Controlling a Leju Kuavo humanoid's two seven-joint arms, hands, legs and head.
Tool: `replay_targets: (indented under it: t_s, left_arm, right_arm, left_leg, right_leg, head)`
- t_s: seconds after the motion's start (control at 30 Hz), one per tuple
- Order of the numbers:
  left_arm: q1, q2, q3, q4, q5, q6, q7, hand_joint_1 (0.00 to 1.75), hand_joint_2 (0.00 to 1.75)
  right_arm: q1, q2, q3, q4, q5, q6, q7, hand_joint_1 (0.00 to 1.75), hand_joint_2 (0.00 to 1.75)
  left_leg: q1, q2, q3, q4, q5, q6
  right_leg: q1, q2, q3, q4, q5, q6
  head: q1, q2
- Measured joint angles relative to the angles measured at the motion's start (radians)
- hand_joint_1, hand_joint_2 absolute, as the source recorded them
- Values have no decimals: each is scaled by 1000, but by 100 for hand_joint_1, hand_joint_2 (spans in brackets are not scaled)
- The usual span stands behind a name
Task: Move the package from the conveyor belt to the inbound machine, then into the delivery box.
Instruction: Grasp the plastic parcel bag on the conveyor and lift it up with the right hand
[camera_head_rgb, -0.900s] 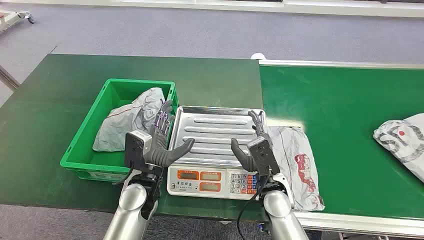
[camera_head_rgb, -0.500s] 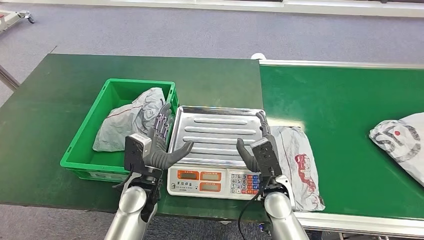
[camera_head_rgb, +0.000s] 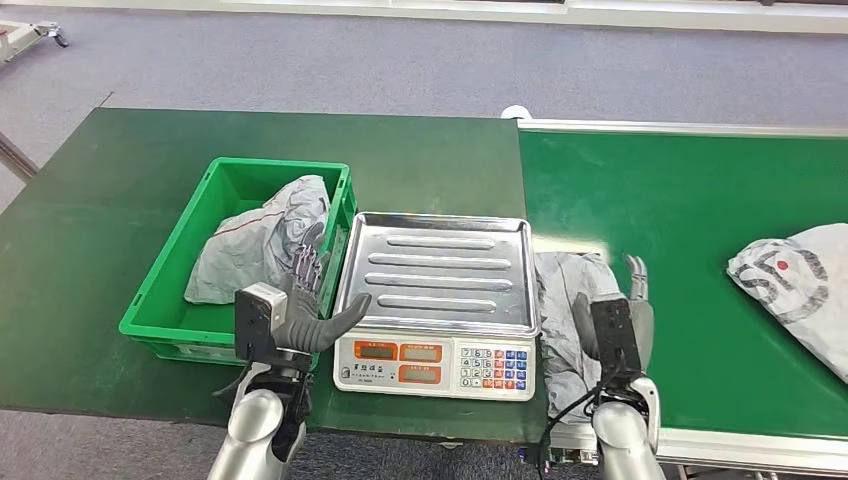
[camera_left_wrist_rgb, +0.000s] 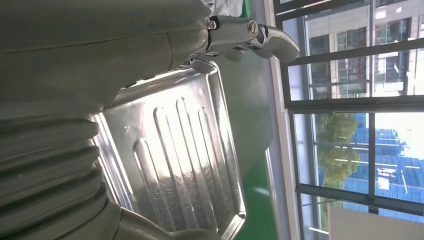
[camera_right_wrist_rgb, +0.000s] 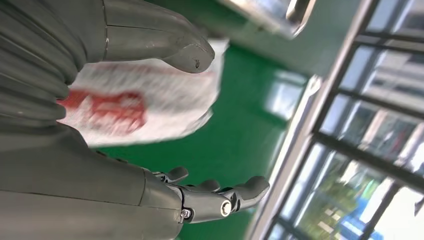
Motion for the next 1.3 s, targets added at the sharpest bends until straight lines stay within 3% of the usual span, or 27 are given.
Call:
replay_targets:
  t_s: [0.63, 0.7, 0.83, 0.97, 1.3]
  left_arm:
    - [12, 1, 7, -32, 4, 10, 3, 0, 175]
    - [10, 1, 7, -33, 4, 10, 4, 0, 175]
    - [8, 1, 7, -33, 9, 2, -3, 0, 175]
    - [5, 2, 7, -33, 13, -9, -14, 0, 175]
    - [-7, 1, 7, -33, 13, -12, -16, 0, 175]
  right_arm:
    - [2, -1, -128, 182, 99, -60, 33, 0, 175]
    - [-4, 0, -136, 251, 69, -21, -16, 0, 175]
    - [-41, -1, -161, 425, -25, 170, -141, 0, 175]
    - [-103, -15, -178, 564, -49, 314, -144, 0, 175]
    - [-190, -31, -184, 720, -36, 341, -105, 0, 175]
  left_leg:
    - [0, 0, 0, 0, -1, 1]
    - [0, 0, 0, 0, -1, 1]
    - [0, 0, 0, 0, -1, 1]
    - [1, 8, 6, 0, -5, -1]
    - [2, 22, 39, 0, -28, 4]
  right_leg:
    - [0, 0, 0, 0, -1, 0]
    - [0, -1, 0, 0, -1, 0]
    - [0, 0, 0, 0, -1, 0]
    - [1, 9, 4, 0, -1, 0]
    - [3, 21, 41, -3, -21, 2]
  head:
    - [0, 0]
    - [0, 0]
    - [0, 0]
    - [0, 0]
    - [0, 0]
